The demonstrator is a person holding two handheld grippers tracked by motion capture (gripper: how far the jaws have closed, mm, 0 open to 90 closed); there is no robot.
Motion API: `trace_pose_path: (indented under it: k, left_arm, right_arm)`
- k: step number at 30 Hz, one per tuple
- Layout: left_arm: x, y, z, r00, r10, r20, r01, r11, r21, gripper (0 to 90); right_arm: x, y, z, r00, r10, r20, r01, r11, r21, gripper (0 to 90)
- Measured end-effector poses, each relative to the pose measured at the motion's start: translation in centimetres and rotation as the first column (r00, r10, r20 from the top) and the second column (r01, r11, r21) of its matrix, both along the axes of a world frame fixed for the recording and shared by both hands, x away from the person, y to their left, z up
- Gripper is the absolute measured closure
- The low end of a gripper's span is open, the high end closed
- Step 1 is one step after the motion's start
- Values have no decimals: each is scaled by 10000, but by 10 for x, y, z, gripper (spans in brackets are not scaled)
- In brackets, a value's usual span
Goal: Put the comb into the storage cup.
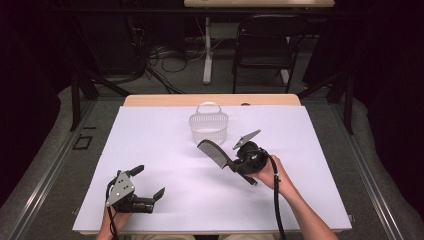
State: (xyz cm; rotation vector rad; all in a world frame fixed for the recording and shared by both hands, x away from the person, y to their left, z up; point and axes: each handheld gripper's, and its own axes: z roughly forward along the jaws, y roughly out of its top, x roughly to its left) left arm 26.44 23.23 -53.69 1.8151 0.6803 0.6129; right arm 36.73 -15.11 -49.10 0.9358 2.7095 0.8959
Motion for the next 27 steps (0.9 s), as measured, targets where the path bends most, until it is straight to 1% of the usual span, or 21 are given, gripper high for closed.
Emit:
trace_pose_path:
  k: [6, 9, 10, 14, 15, 21, 22, 27]
  left_arm:
    - [0, 1, 0, 10000, 64, -32, -64, 10000, -75, 0]
    - [0, 1, 0, 10000, 54, -35, -54, 10000, -25, 0]
    - [0, 1, 0, 10000, 56, -41, -56, 10000, -18, 0]
    - [0, 2, 0, 10000, 65, -54, -65, 10000, -60, 0]
    - [0, 2, 0, 10000, 54, -58, -55, 10000, -75, 0]
    - [0, 1, 0, 10000, -33, -28, 33, 10000, 8, 0]
    - [0, 2, 1, 10000, -17, -40, 16, 10000, -50, 0]
    - [-1, 3, 1, 10000, 88, -47, -89, 9999, -67, 1]
  right_arm:
    - [2, -4, 5, 9999, 33, 169, -37, 9997, 236, 728]
    - [3, -7, 7, 9998, -36, 198, 29, 9994, 339, 728]
    - [3, -9, 8, 9997, -77, 232, 67, 9990, 438, 728]
    - [3, -12, 11, 9994, -128, 337, 109, 9985, 538, 728]
    - [3, -15, 13, 9991, -170, 393, 143, 9977, 664, 728]
    - [3, -19, 15, 9982, -191, 566, 148, 9971, 744, 728]
    - [3, -19, 16, 9976, -208, 668, 157, 9969, 767, 728]
    - [3, -19, 19, 9966, -160, 809, 93, 9965, 835, 728]
